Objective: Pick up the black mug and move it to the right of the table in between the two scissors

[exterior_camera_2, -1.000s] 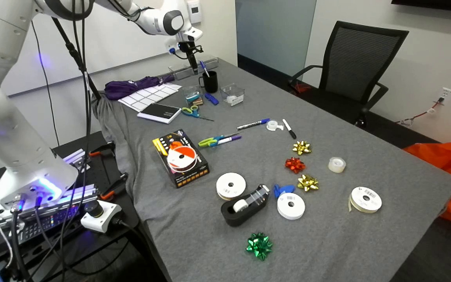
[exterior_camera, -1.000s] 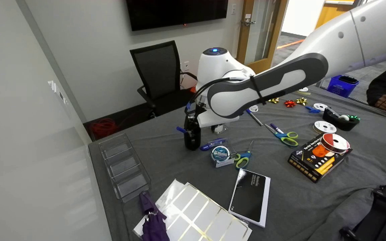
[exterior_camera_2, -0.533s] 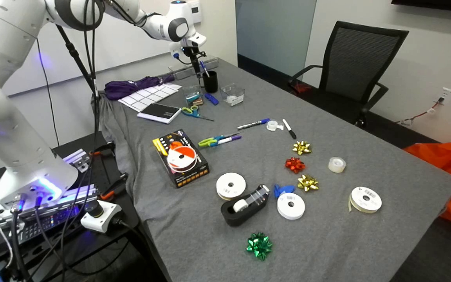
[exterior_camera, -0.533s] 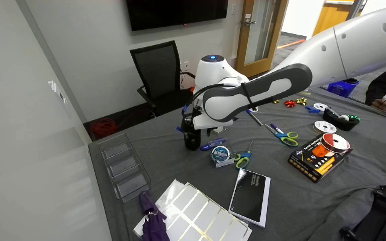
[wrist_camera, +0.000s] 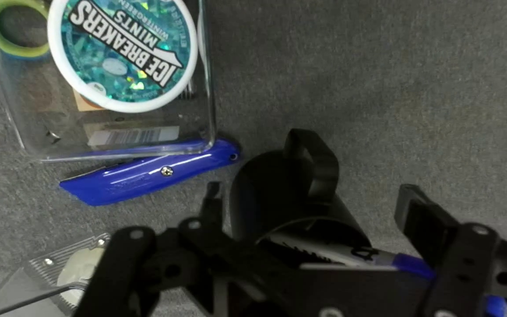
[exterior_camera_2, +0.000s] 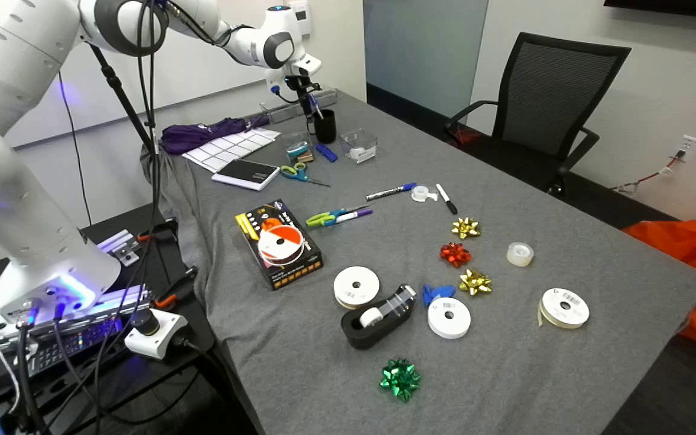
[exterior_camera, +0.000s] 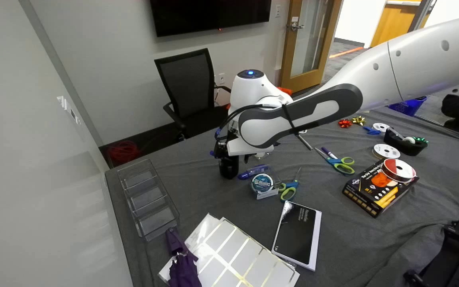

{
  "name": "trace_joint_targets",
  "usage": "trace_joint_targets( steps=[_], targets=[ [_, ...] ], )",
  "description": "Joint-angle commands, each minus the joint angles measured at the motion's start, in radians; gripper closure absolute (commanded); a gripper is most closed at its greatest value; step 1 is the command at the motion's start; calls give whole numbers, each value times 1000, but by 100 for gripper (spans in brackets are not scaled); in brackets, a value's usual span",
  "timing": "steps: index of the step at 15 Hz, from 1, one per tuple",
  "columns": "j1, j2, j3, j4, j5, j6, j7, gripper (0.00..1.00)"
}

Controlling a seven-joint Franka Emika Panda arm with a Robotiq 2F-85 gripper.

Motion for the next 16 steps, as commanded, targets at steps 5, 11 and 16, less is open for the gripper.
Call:
trace_joint_targets(
  steps=[5, 11, 16],
  targets=[
    [44, 27, -47, 24, 6, -6, 26, 0],
    [78, 80, -78, 69, -4, -10, 85, 0],
    [87, 131, -83, 132, -1, -24, 122, 0]
  ],
)
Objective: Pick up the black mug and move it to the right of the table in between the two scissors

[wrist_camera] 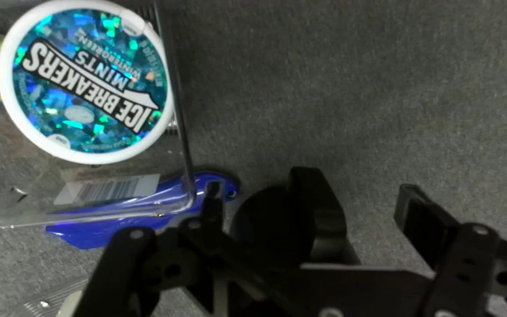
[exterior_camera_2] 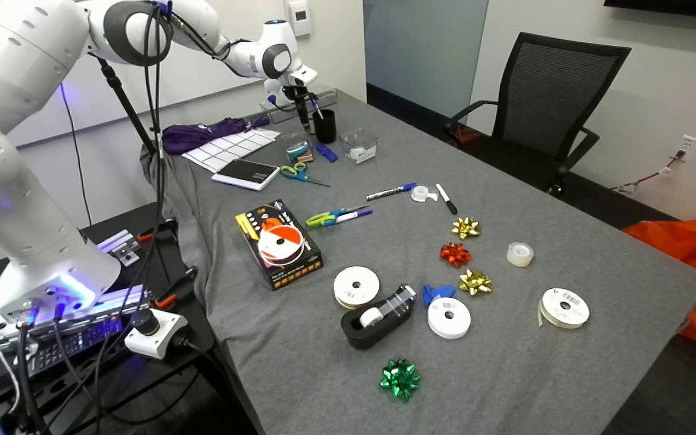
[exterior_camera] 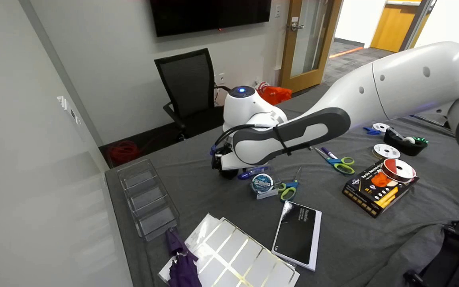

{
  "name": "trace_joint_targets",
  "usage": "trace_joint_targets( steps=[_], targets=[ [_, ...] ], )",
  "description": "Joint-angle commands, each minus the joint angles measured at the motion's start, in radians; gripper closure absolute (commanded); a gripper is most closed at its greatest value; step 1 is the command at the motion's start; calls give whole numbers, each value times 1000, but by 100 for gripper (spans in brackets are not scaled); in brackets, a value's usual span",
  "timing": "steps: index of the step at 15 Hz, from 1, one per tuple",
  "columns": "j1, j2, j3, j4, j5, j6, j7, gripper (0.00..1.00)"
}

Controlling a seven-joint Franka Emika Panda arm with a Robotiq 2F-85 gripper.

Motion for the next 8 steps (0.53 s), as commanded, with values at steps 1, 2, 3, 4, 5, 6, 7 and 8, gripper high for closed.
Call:
trace_joint_targets(
  steps=[1, 2, 3, 4, 5, 6, 7, 8],
  targets=[
    [14, 55, -17, 82, 2, -26, 27, 0],
    [14, 64, -17, 96, 2, -28, 31, 0],
    [14, 72, -18, 107, 2, -31, 36, 0],
    [14, 79, -18, 118, 3, -32, 40, 0],
    [14, 88, -19, 132, 3, -36, 44, 0],
    [14, 96, -20, 145, 3, -40, 49, 0],
    [15, 105, -23, 160, 2, -43, 57, 0],
    [15, 115, -25, 175, 1, -47, 64, 0]
  ],
)
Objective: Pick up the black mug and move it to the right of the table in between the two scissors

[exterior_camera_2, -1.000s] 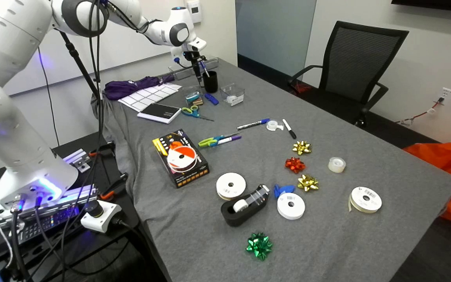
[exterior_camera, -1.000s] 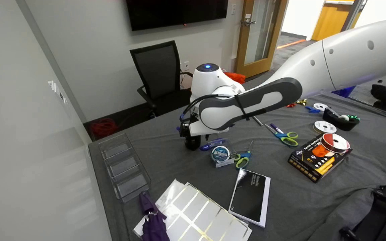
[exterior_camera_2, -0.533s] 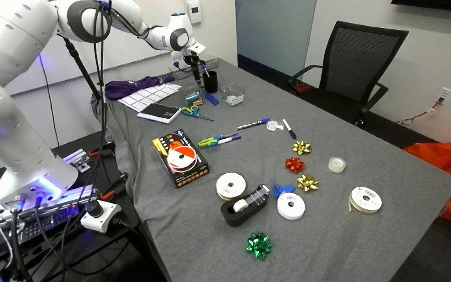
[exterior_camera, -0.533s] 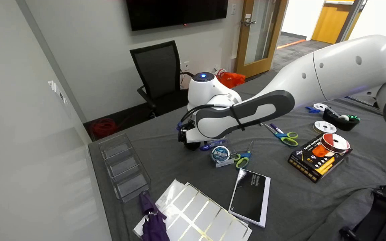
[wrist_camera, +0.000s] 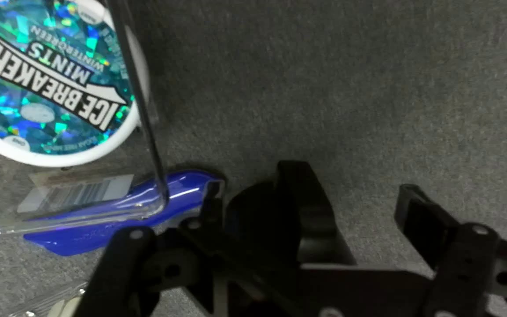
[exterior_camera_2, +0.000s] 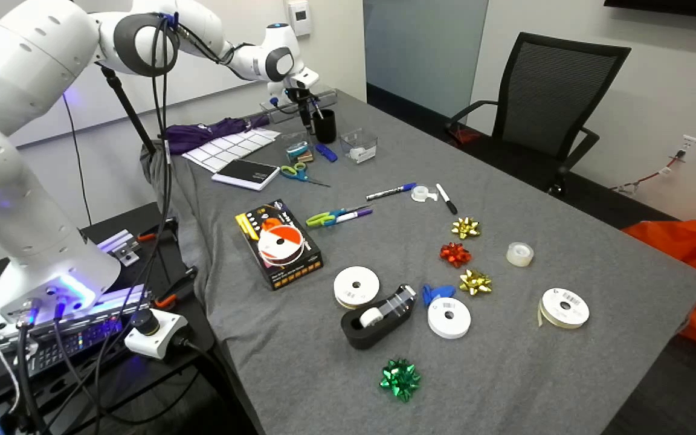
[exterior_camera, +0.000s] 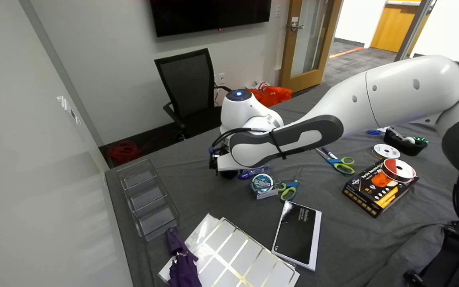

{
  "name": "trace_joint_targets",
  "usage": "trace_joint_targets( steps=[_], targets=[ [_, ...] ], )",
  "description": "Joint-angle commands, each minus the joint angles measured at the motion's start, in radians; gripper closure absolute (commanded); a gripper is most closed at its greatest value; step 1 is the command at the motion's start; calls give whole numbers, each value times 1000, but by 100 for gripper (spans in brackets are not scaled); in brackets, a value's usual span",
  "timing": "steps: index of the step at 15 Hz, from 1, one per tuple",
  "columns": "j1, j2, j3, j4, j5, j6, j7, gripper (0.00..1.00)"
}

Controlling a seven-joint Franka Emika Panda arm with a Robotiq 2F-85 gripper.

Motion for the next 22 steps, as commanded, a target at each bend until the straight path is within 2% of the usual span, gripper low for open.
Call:
trace_joint_targets(
  steps=[1, 5, 6, 8, 17, 18, 19, 22],
  targets=[
    [12, 57, -23, 91, -2, -41, 29, 0],
    [13, 98, -36, 143, -9, -55, 47, 0],
    [13, 108, -38, 156, -10, -59, 48, 25],
    [13, 126, -43, 178, -12, -66, 51, 33],
    [13, 146, -42, 212, -13, -94, 54, 97],
    [12, 145, -42, 212, -12, -97, 53, 100],
    [12, 140, -41, 211, -11, -101, 51, 96],
    [10, 121, -37, 201, -8, -107, 48, 95]
  ],
)
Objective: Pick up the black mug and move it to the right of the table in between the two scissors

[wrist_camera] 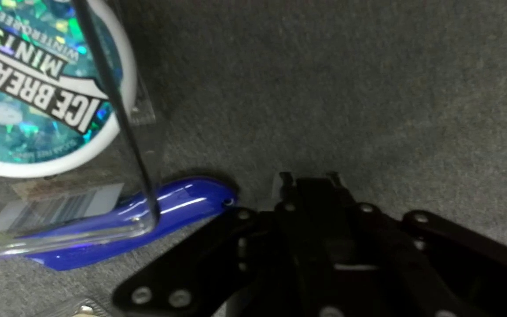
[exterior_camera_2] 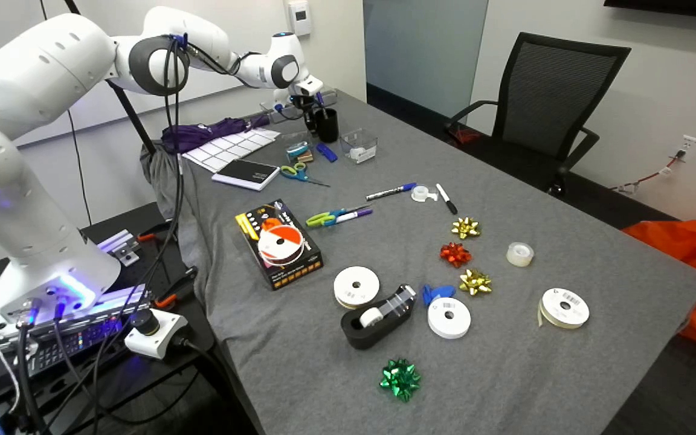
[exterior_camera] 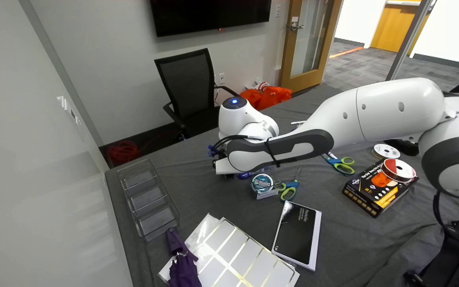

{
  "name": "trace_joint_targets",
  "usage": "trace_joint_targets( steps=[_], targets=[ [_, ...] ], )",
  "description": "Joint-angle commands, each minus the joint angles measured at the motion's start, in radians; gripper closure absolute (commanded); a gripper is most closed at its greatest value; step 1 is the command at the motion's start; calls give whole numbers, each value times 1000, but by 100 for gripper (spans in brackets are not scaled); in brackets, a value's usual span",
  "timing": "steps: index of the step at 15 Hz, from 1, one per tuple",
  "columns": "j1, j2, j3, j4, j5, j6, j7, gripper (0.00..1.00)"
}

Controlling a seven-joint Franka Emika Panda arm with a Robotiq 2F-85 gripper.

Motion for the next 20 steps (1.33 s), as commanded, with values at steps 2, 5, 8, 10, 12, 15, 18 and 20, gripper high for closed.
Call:
trace_joint_targets(
  steps=[2, 5, 8, 10, 12, 15, 18, 20],
  targets=[
    [2, -24, -5, 21, -4, -41, 1, 95],
    [-1, -39, -1, 24, -1, -37, -5, 95],
    [-5, -57, -1, 21, -4, -46, -19, 95],
    [-12, -87, 5, -5, -4, -60, -47, 95],
    [-22, -120, 9, -32, -5, -77, -88, 95],
    [-41, -180, 13, -85, -6, -117, -176, 95],
    [-65, -248, 14, -155, -5, -154, -272, 95],
    [-88, -301, 17, -214, -5, -169, -351, 95]
  ],
)
